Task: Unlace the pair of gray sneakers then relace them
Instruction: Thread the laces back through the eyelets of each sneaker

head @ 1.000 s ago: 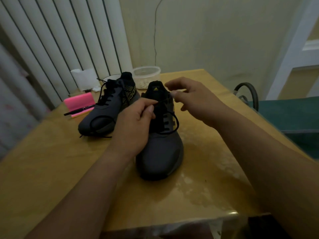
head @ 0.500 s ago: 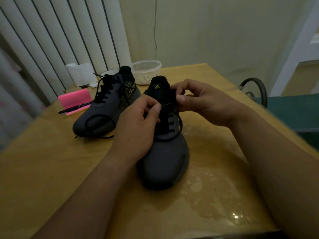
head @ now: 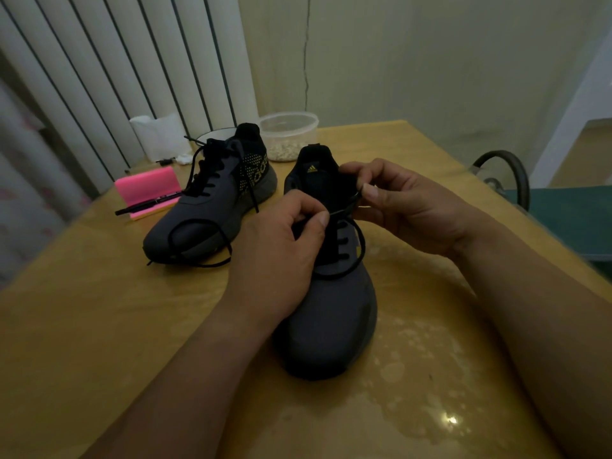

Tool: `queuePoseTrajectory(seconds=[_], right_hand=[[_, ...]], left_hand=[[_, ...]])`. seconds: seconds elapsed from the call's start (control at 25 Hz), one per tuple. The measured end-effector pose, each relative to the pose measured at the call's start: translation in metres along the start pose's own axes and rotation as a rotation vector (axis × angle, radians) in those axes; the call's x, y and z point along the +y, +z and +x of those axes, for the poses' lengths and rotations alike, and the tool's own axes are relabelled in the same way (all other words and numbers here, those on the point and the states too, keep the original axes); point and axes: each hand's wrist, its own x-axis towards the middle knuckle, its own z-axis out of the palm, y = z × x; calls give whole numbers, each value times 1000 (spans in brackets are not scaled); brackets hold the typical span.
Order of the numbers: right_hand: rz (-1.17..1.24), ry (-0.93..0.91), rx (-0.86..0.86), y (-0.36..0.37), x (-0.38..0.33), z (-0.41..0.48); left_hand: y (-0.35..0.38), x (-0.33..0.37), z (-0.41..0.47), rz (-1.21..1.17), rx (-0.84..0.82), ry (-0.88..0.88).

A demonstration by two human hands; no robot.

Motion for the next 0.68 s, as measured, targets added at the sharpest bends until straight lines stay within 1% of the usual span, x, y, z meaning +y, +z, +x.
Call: queuePoseTrajectory(seconds=[0.16, 0.24, 0.36, 0.52, 0.6, 0.68], right_hand=[[16, 12, -5, -1, 0, 0], [17, 10, -13, -1, 1, 1], [13, 8, 8, 1, 1, 3], [-5, -2, 24, 9, 0, 4], [-33, -16, 79, 13, -3, 2], [-35, 22, 212, 17, -10, -2]], left_hand=[[0, 0, 0, 36, 7, 15], [-1, -2, 1, 18, -6, 4], [0, -2, 4, -63, -38, -60], [1, 0, 12, -64, -98, -112], [1, 1, 14, -61, -107, -126], [2, 2, 12, -62, -86, -148]])
